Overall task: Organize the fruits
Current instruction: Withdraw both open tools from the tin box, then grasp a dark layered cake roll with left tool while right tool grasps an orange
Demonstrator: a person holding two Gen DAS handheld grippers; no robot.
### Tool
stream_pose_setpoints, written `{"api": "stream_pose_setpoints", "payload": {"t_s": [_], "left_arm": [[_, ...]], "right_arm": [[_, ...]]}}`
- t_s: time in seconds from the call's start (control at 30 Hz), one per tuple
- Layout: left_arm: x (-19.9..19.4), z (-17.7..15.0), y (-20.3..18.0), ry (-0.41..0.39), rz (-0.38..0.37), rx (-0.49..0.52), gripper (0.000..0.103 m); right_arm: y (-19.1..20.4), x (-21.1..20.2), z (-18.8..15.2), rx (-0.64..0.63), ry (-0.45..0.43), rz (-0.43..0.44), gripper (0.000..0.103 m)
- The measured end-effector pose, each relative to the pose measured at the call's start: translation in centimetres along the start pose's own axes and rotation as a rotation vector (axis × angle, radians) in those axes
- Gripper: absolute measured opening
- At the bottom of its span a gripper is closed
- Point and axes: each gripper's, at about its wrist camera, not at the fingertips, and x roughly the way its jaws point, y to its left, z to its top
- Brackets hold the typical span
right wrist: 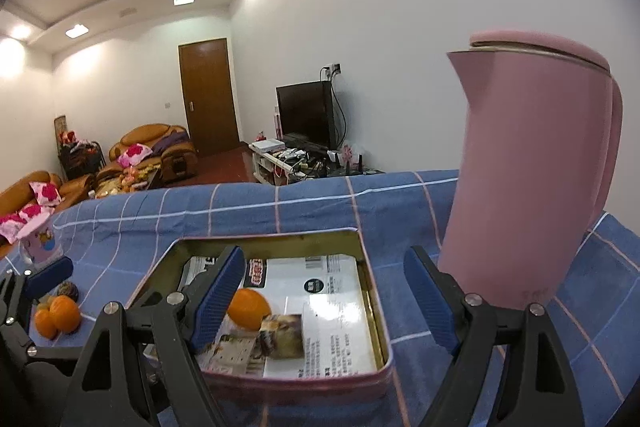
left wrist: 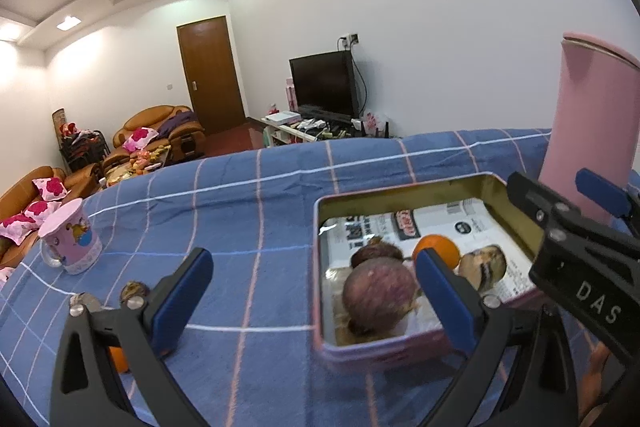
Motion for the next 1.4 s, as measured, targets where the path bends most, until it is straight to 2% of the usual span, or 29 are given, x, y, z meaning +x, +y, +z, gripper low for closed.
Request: {"api": "stream_pose_setpoints", "payload": {"t_s": [0.23, 0.43, 0.7, 0.97, 1.23, 1.4], "left_arm": [[-0.5, -1.0, 3.5, 0.023, 0.010, -0.033, 0.103], [-0.2, -1.7, 7.2, 0.056, 0.039, -0.065, 0.103], [0.9, -2.5, 12.6, 0.101, 0.071, -0.141, 0.103], [1.8, -3.3, 16.9, 0.144, 0.124, -0.143, 0.103], [3.3, -4.1, 22.3, 0.207, 0.161, -0.169, 0.103], [4.5, -4.6, 25.7, 0.264, 0.141, -0.222, 0.103]], "right_arm": [[1.3, -0.9, -0.6, -0.007, 0.011, 0.002, 0.083], [3.3, -1.2, -1.1, -0.007, 0.040, 0.056, 0.083], [8.2, -0.9, -1.8, -0.052, 0.087, 0.150, 0.083], [12.9, -0.5, -2.3, -0.071, 0.133, 0.232, 0.083], [17.3, 0.7, -3.2, -0.090, 0.223, 0.333, 0.083], [20.3, 1.6, -3.8, -0.127, 0.280, 0.392, 0.080]]}}
